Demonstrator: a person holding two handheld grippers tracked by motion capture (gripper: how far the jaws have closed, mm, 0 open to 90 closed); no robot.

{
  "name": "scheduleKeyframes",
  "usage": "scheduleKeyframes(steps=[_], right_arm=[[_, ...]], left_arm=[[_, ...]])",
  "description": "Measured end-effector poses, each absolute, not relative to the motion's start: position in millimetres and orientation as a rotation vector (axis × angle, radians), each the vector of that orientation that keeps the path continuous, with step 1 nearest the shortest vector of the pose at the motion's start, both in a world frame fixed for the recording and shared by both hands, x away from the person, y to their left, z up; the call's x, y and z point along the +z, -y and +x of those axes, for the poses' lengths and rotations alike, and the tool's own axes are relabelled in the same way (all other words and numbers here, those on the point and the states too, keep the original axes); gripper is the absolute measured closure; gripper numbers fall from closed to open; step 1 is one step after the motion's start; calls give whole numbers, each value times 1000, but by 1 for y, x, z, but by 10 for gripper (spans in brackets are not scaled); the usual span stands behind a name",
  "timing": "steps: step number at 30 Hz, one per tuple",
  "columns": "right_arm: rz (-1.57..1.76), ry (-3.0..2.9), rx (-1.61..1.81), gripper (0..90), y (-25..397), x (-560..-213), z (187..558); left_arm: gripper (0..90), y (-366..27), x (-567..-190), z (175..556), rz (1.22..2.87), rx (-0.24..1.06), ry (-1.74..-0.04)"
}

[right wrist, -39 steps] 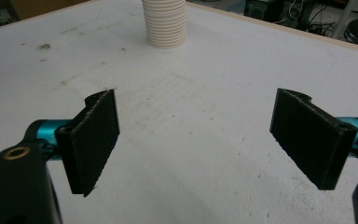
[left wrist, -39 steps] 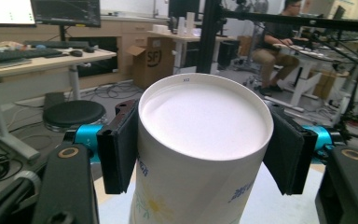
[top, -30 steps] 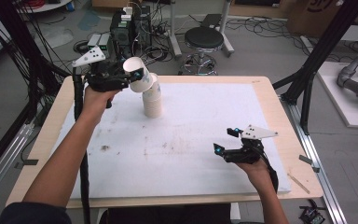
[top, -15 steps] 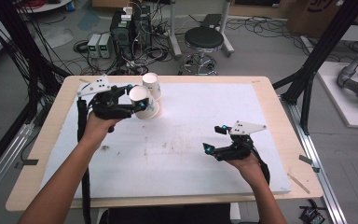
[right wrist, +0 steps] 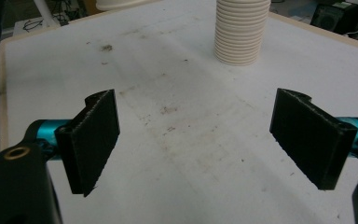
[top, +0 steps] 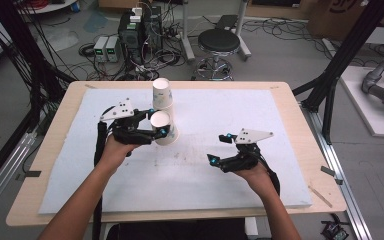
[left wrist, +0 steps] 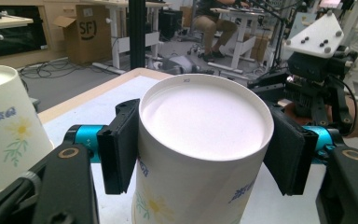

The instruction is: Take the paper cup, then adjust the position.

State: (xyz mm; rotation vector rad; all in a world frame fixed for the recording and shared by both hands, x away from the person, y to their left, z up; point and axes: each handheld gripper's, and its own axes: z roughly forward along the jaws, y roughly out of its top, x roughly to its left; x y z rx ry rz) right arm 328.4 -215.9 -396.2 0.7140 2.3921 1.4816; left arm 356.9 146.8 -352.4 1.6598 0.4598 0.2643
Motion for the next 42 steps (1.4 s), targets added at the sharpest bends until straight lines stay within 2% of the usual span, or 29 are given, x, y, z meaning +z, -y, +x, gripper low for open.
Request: scheduleKeyframes(steps=[16,31,42], right_arm=[[674,-2423,1500,158,208,-399,327],[468,-2515,1572,158,174,-393,321],[397,-2549,1625,159,158,-390,323]], left_arm=[[344,-139,-364,349,1665,193,-439],[344,-125,-372,326,1701,123,-356],[345,-114,-373,326,1714,65,-318]])
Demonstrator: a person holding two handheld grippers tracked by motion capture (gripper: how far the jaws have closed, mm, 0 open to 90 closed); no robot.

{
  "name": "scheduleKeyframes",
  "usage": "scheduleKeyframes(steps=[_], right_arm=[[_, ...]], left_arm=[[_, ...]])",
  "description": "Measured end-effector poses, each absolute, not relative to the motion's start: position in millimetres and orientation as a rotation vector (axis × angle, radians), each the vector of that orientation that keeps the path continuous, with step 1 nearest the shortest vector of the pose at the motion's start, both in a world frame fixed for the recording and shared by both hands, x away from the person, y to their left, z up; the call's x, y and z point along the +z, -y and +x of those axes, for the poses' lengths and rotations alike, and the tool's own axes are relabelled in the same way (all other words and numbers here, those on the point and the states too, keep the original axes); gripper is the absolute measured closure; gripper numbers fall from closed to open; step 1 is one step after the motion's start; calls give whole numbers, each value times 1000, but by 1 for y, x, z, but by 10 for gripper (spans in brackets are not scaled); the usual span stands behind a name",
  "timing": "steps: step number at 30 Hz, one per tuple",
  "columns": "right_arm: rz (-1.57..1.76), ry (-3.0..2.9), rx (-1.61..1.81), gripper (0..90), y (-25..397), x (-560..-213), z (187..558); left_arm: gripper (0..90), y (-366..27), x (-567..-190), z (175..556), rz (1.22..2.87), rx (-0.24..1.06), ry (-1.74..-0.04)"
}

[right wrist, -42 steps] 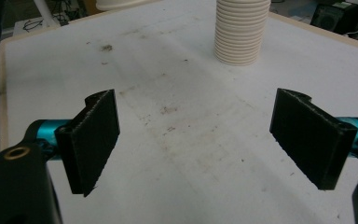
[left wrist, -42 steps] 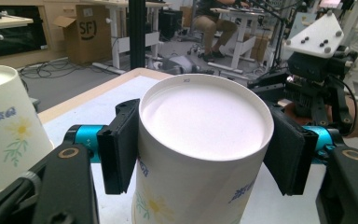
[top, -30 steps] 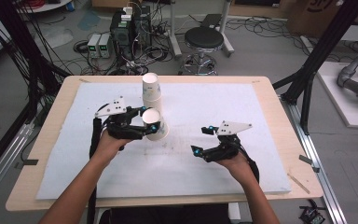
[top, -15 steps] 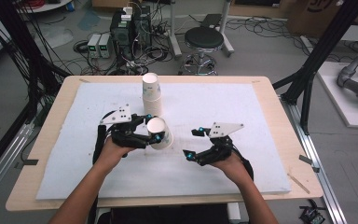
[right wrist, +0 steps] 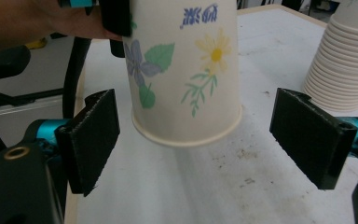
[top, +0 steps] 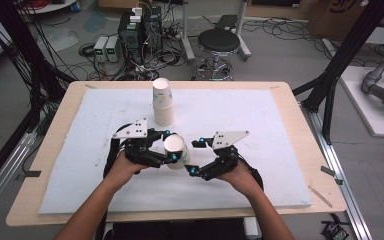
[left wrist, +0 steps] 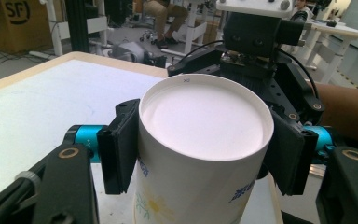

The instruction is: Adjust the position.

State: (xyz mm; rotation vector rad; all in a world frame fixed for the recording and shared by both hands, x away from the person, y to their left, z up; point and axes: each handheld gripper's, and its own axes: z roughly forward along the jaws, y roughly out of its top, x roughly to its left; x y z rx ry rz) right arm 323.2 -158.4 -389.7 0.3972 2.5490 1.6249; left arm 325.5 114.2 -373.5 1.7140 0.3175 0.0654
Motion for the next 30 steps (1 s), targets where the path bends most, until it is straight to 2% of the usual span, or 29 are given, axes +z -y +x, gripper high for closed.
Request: scheduleKeyframes(steps=[16,18,20,27,29,30], right_arm=[[350,-2604,1659,170,149,-393,321],[355,-2612,1658,187,148,-394,321],[343,-2616,1699,261,148,-395,322],[312,-2621,1698,348,150,-394,323],[302,-2642,1669,357,150,-392,322],[297,-2646,1653,360,151,-390,323]], left_arm=[[346,-95,-373,325,1705,-18,-257],[348,-95,-373,325,1693,-28,-256],[348,-95,-373,324,1685,-37,-252],[351,-96,-372,324,1703,-27,-239],[174,-97,-370,323,1717,-16,-261],[174,-97,-369,324,1727,-18,-286]])
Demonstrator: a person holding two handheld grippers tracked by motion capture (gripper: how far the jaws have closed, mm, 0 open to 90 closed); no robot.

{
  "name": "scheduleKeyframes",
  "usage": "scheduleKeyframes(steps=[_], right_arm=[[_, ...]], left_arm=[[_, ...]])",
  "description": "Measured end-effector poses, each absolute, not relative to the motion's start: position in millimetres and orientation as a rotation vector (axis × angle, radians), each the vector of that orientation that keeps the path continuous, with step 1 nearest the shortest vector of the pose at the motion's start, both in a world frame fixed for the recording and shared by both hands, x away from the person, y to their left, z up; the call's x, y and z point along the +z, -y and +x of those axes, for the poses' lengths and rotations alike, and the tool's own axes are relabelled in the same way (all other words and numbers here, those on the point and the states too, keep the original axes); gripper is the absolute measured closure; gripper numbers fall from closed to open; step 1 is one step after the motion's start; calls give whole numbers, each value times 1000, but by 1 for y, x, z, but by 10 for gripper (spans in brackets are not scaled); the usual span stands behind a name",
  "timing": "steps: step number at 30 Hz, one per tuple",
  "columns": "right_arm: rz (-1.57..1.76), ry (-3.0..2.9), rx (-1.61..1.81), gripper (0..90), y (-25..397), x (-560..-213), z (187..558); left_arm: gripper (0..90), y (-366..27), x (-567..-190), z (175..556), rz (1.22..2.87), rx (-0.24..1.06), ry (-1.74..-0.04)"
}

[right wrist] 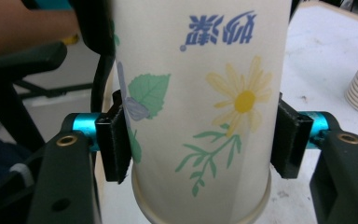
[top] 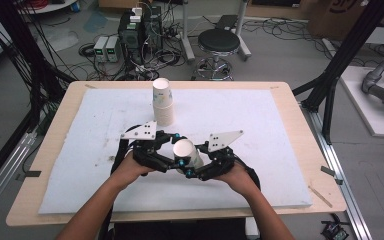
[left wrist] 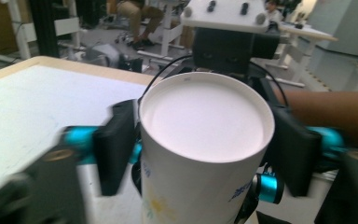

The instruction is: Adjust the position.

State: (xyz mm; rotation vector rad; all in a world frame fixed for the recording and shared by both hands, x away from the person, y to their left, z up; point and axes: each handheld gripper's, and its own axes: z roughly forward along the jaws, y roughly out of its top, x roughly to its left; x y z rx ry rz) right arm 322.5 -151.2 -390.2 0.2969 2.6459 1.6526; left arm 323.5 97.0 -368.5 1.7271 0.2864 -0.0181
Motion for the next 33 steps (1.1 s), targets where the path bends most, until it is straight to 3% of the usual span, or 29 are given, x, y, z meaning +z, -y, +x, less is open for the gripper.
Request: scheduleKeyframes(steps=[16,33], right_arm=[[186,-2858,1154,354,142,-371,324],[133,-2973,854,346,126,-373,320]], left_arm=[[151,-95,-353,323,2031,41,-178],[217,-80,-362,326,2134,-40,-143]])
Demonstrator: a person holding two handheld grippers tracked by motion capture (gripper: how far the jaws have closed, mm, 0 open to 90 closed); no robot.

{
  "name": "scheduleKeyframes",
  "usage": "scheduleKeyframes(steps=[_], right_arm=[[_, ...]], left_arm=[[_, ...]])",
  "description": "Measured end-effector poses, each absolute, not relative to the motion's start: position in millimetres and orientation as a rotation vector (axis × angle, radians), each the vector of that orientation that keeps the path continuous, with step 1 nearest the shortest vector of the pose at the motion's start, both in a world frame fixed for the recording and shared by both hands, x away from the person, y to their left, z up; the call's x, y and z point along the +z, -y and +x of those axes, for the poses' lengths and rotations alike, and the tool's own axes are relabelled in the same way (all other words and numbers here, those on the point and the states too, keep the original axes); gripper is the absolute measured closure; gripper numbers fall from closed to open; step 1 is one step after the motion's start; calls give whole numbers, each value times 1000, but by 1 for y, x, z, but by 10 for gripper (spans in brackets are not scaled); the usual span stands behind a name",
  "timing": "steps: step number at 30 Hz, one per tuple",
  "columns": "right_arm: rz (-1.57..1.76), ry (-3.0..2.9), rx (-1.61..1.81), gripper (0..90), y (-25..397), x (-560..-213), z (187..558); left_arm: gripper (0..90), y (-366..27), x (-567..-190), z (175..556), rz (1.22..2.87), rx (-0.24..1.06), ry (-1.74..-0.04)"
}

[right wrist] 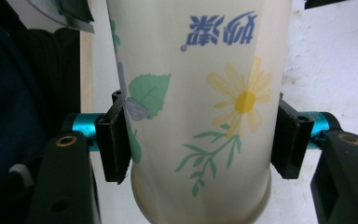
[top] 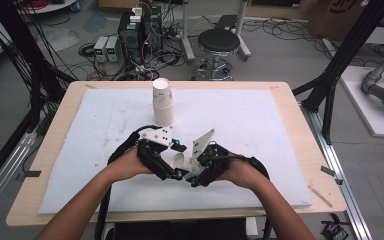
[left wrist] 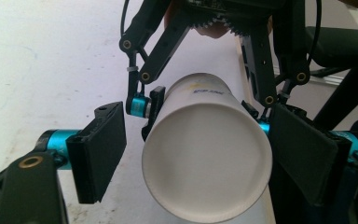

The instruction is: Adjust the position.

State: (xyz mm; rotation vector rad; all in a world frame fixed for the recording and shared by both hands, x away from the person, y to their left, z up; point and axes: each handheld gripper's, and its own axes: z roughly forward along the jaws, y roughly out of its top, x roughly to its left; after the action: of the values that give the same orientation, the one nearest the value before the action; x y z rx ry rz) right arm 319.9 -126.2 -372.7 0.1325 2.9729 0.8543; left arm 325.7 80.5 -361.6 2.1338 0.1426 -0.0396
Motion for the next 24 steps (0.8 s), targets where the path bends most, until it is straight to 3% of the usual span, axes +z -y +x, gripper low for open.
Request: scheduleKeyframes(steps=[6,10,13,17,24], right_arm=[[132,-2979,830,344,125,-375,321],[136,-2995,810,344,125,-376,320],[124,-2987,787,337,125,-376,319],[132,-2927,849,179,130,-376,319],[234,-2832,1081,179,154,-373,318]], left_arm=[[258,-78,-366,327,2162,-58,-140],[352,-76,-369,327,2176,-76,-113],[365,-75,-370,327,2189,-64,-116],[370,-80,-370,328,2152,-55,-143],[372,-96,-367,327,2034,-16,-205]])
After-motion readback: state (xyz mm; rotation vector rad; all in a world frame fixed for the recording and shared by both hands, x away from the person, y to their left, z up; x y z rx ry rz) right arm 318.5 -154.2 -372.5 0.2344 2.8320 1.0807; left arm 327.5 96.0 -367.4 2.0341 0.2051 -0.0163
